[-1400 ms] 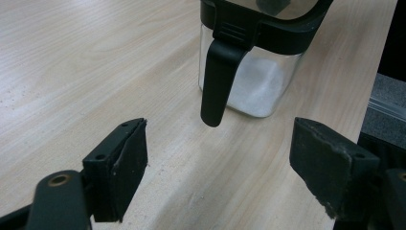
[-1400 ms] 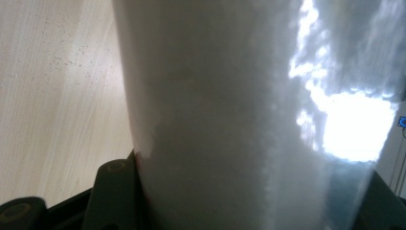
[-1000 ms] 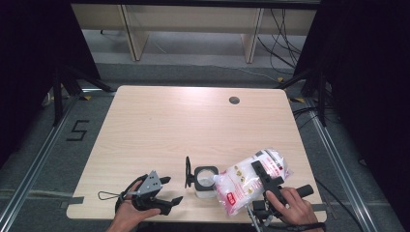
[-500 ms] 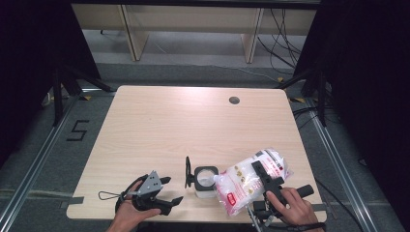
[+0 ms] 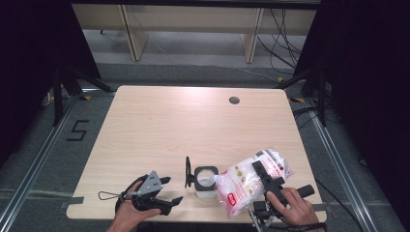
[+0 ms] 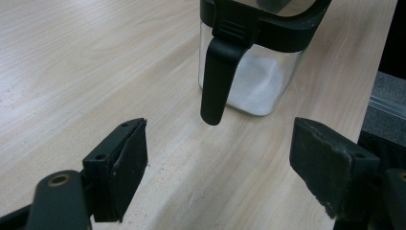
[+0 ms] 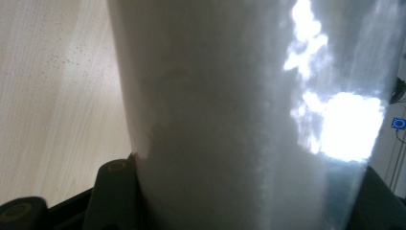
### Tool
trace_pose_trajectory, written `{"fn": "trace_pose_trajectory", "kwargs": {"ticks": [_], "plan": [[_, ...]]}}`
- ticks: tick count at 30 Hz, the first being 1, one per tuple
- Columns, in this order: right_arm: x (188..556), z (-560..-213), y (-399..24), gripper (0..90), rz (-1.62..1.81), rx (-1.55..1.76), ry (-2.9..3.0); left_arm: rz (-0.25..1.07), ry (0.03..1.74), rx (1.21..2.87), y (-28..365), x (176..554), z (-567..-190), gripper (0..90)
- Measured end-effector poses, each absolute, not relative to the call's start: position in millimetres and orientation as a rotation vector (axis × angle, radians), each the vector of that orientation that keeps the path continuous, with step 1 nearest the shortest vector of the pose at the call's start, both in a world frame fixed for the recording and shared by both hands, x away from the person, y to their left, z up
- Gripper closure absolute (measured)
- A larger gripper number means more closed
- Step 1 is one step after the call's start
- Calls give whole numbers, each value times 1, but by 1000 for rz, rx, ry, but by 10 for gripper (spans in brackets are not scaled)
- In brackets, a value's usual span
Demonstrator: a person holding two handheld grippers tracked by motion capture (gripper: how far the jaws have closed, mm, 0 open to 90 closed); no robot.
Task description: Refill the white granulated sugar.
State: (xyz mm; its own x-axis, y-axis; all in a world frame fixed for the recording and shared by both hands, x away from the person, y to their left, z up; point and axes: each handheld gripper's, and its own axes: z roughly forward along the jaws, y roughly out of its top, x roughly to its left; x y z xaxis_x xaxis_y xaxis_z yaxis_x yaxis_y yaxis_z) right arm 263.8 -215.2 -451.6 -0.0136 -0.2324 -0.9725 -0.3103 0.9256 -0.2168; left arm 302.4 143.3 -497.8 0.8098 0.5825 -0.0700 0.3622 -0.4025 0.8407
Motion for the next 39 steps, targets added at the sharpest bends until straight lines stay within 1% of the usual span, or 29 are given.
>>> {"fn": "trace_pose_trajectory", "kwargs": {"ticks": [9,13,17,18,19,20,27,31,34,36,39], "plan": [[262,-453,-215,445,68,-410,1606,286,711,2025,143,302,-498,203],[262,-453,-215,445,67,-412,1601,298,678,2034,144,303,-498,203],[260,-451,-215,445,59,-390,1611,293,695,2019,143,302,-498,203],[260,-451,-215,445,56,-389,1609,304,671,2037,144,304,-498,203],[260,-451,-215,445,56,-389,1609,304,671,2037,144,304,-498,203],[261,-451,-215,445,59,-391,1609,286,710,2022,143,302,-498,203],[264,-454,-213,446,55,-452,1591,282,710,2016,144,303,-498,203],[263,-455,-214,446,57,-438,1597,284,715,2013,143,304,-498,203],[263,-454,-215,447,48,-451,1585,294,681,2039,144,306,-498,203],[264,-455,-216,447,51,-433,1596,281,713,2027,143,305,-498,203],[264,-455,-217,448,63,-417,1598,291,699,2032,145,307,-498,203]]}}
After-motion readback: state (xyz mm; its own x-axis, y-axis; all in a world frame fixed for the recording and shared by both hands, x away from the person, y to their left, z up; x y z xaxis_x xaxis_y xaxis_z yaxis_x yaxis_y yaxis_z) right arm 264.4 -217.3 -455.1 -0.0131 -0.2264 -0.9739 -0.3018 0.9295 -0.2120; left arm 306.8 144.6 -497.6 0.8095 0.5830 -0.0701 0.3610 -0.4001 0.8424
